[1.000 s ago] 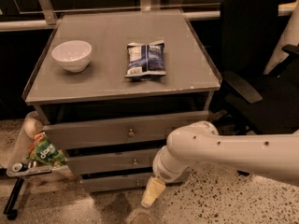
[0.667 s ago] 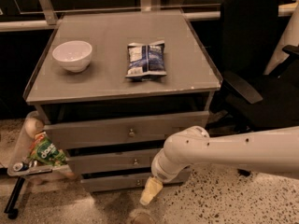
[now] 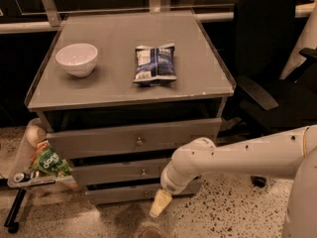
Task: Open middle drawer
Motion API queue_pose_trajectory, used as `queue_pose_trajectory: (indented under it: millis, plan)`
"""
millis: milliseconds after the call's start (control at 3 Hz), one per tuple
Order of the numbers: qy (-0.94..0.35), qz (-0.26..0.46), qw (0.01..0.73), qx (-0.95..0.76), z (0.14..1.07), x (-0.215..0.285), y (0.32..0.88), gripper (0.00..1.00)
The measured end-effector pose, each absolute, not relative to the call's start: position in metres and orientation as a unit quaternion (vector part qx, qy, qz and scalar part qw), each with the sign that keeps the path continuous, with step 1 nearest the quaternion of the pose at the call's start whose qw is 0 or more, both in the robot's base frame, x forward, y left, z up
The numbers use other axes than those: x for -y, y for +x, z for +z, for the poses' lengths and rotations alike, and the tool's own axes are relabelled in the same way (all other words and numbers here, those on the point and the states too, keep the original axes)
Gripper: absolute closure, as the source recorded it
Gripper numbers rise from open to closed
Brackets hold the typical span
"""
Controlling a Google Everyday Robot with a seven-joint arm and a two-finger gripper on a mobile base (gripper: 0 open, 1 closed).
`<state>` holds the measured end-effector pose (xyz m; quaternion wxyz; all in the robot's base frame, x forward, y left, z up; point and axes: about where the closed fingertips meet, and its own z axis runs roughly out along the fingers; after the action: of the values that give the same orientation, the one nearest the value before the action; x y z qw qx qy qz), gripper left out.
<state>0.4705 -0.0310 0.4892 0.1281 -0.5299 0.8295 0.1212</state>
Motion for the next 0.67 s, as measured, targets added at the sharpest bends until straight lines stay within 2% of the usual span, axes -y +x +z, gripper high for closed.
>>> queue_pose_trajectory:
  millis: [667]
  plan:
    - [-0.509,0.095,0.148,-0.843,0.463,0.039,0.501,0.00]
